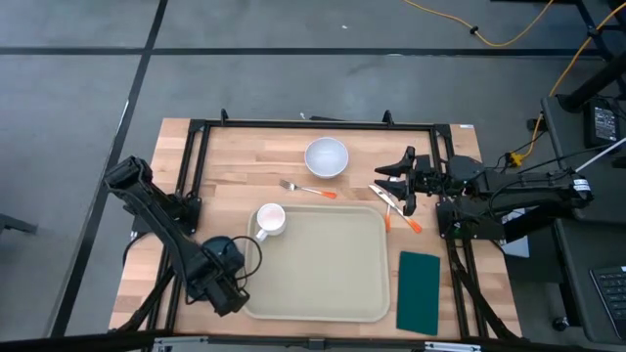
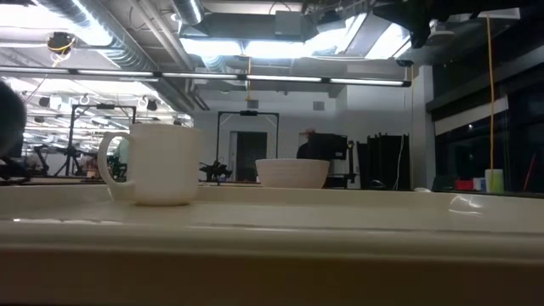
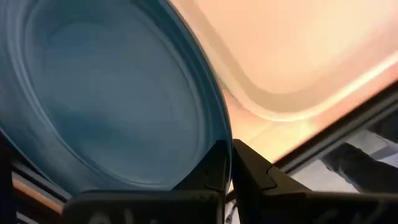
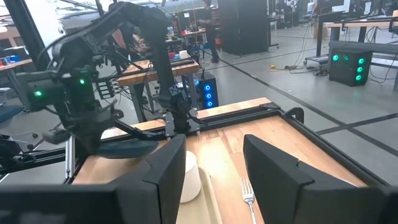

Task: Set up tray
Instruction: Put the black plate on the brown serving tray below the white mug

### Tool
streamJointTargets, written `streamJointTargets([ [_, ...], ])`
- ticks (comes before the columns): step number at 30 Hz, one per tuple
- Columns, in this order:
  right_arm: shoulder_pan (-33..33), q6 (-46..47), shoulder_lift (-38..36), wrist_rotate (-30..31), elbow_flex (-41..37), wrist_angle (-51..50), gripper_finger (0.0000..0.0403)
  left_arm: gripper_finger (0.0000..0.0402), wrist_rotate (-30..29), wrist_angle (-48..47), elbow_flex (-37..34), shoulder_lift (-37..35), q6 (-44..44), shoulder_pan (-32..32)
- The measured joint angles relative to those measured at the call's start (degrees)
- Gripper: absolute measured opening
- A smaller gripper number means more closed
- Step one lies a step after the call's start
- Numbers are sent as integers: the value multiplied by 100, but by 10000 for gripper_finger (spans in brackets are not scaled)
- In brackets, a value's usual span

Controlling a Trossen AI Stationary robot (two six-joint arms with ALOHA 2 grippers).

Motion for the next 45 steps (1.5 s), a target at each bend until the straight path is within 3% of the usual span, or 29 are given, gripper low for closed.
streamJointTargets([
  [9, -2, -19, 0, 0, 0, -13, 169, 2, -226, -289, 806, 0, 311, 79],
  [23, -1, 20, 0, -4, 0, -13, 169, 2, -449, -303, 2030, 81, 2339, 897],
  [29, 2, 26, 0, -169, 0, -17, 169, 2, -78, -477, 2841, 746, 3622, 1288],
  [36, 0, 37, 0, -265, 0, -29, 169, 2, 70, -1830, 3959, 1754, 5062, 1517],
  [45, 0, 17, 0, -358, 0, -94, 169, 2, 462, -1935, 4695, 2640, 5741, 1465],
])
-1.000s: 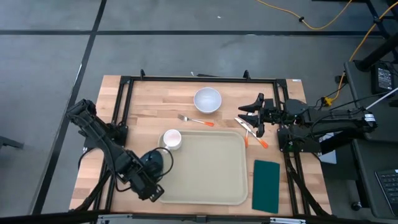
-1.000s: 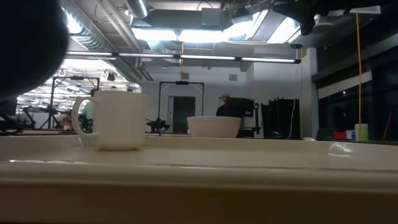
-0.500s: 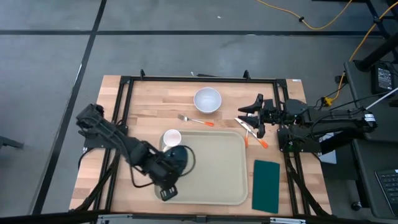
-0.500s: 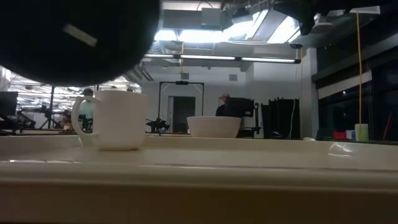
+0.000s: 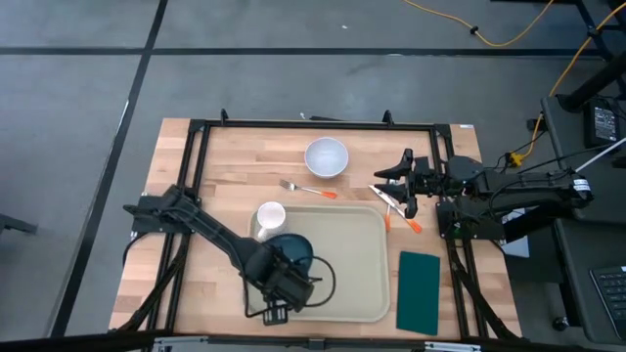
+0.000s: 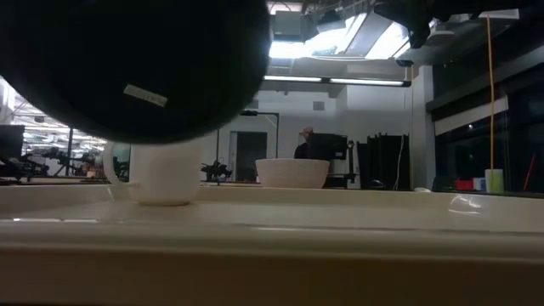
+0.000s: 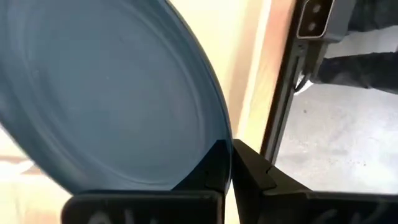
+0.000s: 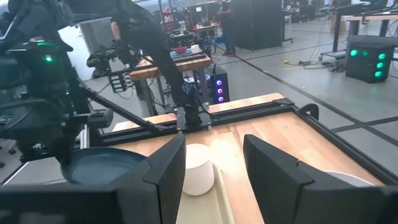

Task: Set up tray
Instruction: Put the black plate on the brown serving tray below the white mug

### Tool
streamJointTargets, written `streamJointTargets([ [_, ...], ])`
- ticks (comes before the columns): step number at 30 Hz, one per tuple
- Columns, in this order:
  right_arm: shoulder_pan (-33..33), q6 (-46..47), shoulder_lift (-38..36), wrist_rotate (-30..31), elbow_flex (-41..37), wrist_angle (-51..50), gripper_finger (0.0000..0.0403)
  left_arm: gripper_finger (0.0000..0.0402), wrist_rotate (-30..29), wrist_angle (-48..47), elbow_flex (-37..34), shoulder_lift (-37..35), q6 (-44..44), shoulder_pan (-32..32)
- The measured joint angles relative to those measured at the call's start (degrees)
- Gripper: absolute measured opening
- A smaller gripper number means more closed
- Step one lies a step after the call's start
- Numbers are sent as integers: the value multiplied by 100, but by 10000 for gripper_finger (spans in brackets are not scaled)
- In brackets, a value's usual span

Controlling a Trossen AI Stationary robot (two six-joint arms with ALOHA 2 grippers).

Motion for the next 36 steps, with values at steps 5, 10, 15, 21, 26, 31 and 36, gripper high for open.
streamJointTargets([
  [5, 0, -10, 0, -275, 0, -28, 169, 2, 12, 11, 310, 309, -86, -84],
  [10, 0, -15, 0, -415, 0, -48, 169, 2, -27, 18, 311, 515, -212, -164],
  [15, -2, -16, 0, -541, 0, -44, 169, 2, 31, 16, 311, 764, -262, -264],
  [21, -2, -15, 0, -711, 0, -40, 169, 2, 32, -6, 311, 1067, -202, -323],
  [26, -2, -17, 0, -713, 0, -33, 169, 2, 34, -4, 311, 1298, 31, -317],
  [31, -2, -17, 0, -713, 0, -33, 169, 2, 61, -31, 311, 1460, 330, -323],
  [36, -2, -35, 0, -713, 0, -35, 169, 2, 63, 17, 311, 1571, 633, -296],
])
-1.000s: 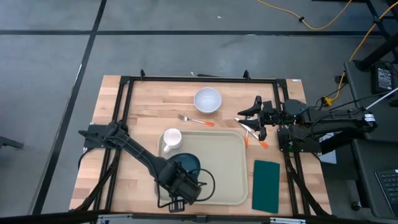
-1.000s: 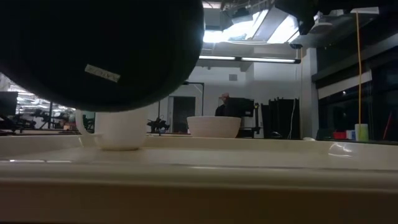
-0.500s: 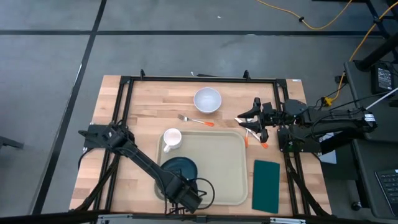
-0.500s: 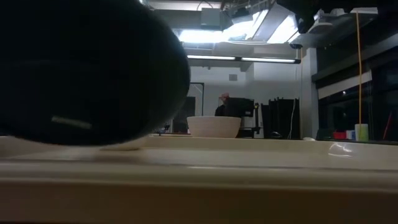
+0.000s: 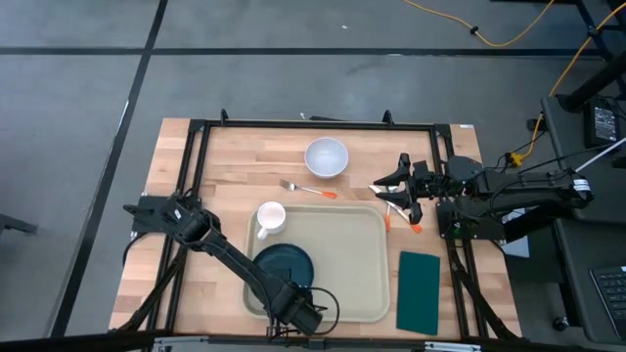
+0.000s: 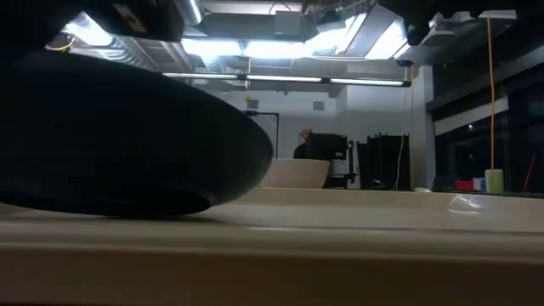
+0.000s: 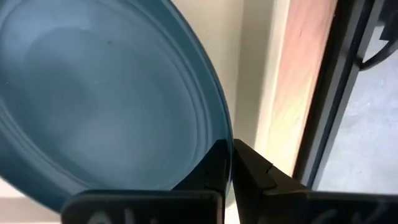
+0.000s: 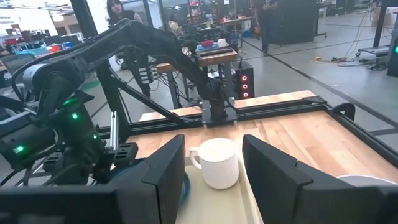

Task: Set up tray
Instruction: Put the black plate on the brown serving tray below the white mug

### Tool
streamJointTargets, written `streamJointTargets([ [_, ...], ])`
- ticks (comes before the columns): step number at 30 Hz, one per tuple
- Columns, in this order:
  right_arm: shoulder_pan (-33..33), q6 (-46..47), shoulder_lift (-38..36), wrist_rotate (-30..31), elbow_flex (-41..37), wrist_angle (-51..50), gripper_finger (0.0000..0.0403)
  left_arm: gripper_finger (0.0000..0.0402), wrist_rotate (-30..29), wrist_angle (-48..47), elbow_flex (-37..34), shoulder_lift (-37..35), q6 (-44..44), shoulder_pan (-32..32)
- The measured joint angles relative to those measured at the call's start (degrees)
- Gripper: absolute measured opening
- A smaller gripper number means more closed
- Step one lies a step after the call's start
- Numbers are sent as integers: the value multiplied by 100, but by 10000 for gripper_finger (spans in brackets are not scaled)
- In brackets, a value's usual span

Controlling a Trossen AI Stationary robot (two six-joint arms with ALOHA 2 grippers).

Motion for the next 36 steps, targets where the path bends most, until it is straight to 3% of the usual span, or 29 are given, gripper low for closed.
streamJointTargets([
  [11, 1, -118, 0, -1, 0, -9, 169, 2, 2, 484, 0, 7, 536, 60],
  [36, 1, -129, 0, -151, 0, -13, 169, 2, -99, 745, -369, 7, 544, 61],
])
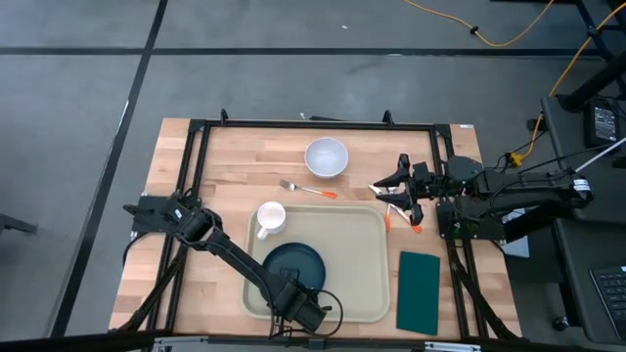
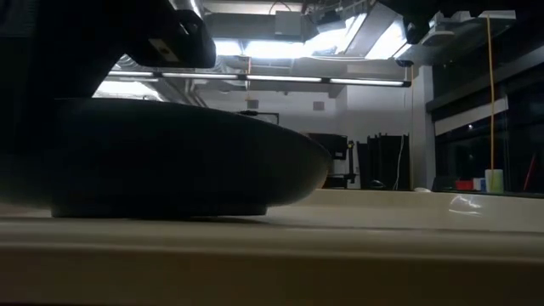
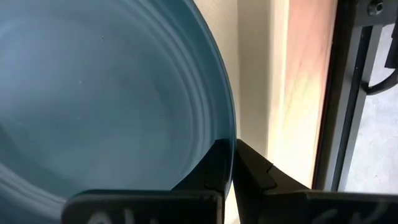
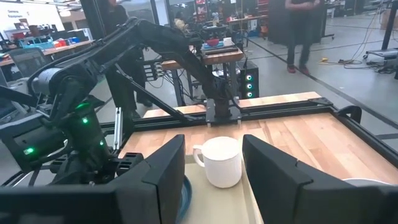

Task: Set up tray
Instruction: Put the black plate on the brown serving tray below the white mug

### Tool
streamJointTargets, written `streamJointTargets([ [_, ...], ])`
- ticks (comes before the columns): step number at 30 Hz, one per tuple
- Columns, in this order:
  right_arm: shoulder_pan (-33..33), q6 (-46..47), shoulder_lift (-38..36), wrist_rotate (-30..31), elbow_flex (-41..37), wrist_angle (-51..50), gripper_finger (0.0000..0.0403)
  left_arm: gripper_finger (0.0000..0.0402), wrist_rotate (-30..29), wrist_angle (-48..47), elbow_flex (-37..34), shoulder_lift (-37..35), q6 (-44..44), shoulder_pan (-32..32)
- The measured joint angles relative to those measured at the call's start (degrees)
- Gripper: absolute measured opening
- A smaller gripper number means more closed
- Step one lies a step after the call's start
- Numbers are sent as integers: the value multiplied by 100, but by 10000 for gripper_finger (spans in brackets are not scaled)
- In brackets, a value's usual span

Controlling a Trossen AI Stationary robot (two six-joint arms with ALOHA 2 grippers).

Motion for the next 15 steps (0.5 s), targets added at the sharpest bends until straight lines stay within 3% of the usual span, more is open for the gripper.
streamJointTargets([
  [15, 0, -4, 0, 0, 0, -1, 169, 2, 12, 81, -1, 117, -78, -106],
])
